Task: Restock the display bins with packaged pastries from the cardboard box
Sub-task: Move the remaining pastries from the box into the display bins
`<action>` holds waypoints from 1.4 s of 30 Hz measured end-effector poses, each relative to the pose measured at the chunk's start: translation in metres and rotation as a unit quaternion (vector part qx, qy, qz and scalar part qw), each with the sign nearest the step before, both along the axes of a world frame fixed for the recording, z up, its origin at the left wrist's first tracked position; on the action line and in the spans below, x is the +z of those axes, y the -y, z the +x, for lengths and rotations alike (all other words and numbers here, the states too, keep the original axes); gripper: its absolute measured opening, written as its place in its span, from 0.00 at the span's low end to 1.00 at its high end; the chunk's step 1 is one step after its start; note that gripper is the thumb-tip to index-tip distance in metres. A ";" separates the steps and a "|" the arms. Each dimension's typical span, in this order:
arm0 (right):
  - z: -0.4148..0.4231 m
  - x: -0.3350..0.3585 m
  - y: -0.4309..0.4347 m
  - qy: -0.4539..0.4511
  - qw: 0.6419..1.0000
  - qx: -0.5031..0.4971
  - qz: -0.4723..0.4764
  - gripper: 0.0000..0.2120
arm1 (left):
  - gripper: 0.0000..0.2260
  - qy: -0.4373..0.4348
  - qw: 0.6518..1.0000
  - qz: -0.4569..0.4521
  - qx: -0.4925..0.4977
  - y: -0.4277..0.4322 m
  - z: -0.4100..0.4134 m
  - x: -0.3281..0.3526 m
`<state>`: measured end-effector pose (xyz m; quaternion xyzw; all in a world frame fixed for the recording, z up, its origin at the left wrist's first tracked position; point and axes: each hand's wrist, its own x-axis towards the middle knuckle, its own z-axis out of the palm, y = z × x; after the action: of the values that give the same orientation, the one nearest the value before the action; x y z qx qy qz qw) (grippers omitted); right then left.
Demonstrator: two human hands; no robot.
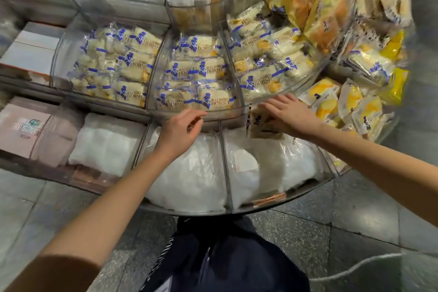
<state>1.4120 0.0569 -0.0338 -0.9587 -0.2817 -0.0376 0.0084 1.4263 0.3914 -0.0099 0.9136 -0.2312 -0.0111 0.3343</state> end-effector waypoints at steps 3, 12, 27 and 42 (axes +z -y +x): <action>-0.030 -0.022 -0.002 0.073 0.996 -0.046 0.022 0.26 | 0.12 -0.019 1.000 -0.012 0.007 0.003 -0.009 -0.003; -0.048 -0.033 0.016 -0.081 0.991 -0.103 0.007 0.51 | 0.16 -0.058 0.998 -0.015 -0.001 0.010 -0.023 -0.012; -0.038 -0.039 0.018 -0.081 0.985 -0.134 0.069 0.38 | 0.17 -0.081 0.997 -0.009 -0.002 0.009 -0.033 -0.019; -0.041 -0.036 0.001 -0.055 0.976 -0.202 0.065 0.44 | 0.18 -0.100 0.995 0.000 0.000 0.011 -0.035 -0.017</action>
<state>1.3712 0.0554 -0.0698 -0.9938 -0.0787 -0.0043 0.0783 1.3917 0.3805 -0.0273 0.9081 -0.1962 -0.1025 0.3554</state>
